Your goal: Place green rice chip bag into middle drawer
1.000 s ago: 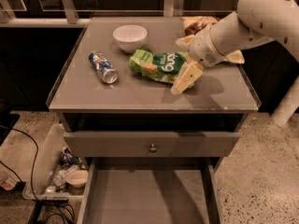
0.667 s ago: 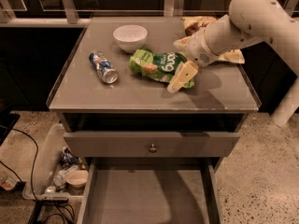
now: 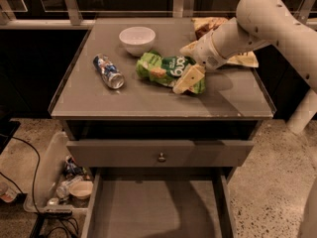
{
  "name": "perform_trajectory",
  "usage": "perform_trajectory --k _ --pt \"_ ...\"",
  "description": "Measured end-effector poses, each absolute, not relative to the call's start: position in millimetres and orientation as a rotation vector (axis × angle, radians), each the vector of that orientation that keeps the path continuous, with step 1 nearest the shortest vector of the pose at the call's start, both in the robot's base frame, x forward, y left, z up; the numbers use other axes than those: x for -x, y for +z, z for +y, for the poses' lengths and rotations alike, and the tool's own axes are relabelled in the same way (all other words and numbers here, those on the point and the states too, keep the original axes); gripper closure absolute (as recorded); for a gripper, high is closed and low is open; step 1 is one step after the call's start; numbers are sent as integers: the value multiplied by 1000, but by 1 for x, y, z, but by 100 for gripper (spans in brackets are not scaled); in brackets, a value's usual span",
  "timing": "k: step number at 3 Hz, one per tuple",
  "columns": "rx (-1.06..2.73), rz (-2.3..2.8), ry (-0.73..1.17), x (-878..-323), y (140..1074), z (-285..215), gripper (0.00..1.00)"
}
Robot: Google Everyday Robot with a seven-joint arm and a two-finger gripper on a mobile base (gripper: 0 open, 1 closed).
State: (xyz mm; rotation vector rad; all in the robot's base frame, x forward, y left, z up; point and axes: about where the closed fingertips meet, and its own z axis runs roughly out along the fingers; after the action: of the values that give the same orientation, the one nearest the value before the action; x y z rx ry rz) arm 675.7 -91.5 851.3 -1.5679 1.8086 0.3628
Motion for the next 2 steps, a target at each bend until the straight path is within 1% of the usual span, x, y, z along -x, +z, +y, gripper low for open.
perform_trajectory --k 2 --pt "1568 1809 363 -676 851 -91 64"
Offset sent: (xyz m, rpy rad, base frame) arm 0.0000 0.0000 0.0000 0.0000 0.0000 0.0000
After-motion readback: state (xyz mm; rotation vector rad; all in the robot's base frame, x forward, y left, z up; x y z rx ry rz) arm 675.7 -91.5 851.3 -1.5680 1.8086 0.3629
